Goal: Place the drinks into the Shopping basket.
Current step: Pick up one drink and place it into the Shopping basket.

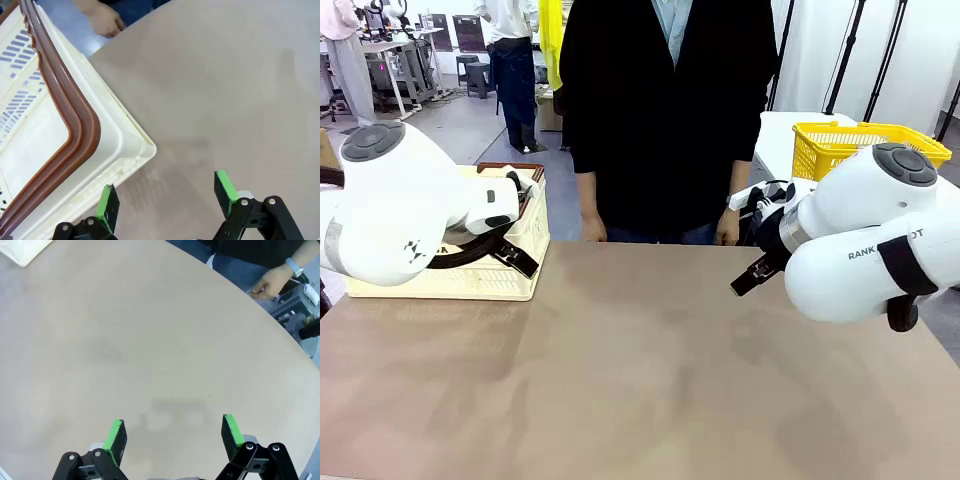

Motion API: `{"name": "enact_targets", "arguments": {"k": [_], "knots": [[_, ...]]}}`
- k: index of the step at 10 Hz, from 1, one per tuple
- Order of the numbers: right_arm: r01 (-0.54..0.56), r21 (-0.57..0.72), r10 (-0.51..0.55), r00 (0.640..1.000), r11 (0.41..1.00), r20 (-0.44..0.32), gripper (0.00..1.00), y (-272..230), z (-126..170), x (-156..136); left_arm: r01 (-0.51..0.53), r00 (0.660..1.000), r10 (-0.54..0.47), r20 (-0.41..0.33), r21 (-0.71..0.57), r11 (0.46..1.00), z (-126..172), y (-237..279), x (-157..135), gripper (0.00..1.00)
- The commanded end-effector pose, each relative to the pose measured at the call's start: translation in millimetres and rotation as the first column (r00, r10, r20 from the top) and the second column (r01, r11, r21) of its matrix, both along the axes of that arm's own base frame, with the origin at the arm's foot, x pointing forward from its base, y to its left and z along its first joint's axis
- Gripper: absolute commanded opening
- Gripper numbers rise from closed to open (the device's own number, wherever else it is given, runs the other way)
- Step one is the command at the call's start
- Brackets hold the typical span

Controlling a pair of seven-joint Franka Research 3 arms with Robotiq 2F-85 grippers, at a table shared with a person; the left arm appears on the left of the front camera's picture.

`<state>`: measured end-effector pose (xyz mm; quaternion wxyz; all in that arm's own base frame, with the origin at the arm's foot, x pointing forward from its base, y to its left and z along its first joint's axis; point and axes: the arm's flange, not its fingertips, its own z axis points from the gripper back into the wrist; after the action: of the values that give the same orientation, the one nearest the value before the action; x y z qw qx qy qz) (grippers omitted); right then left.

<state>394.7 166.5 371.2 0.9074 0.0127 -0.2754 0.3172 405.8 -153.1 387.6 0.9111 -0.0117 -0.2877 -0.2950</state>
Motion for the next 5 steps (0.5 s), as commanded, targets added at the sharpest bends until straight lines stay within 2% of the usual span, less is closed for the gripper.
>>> {"name": "enact_targets", "arguments": {"k": [1,5], "knots": [[0.0,0.0,0.0,1.0,1.0,0.0,1.0,0.0,0.0,0.0,0.0,1.0,0.0,0.01,-0.003,1.0,4.3,-0.6,1.5,1.0],[0.0,0.0,0.0,1.0,1.0,0.0,1.0,0.0,0.0,0.0,0.0,1.0,0.0,0.01,-0.003,1.0,4.3,-0.6,1.5,1.0]]}}
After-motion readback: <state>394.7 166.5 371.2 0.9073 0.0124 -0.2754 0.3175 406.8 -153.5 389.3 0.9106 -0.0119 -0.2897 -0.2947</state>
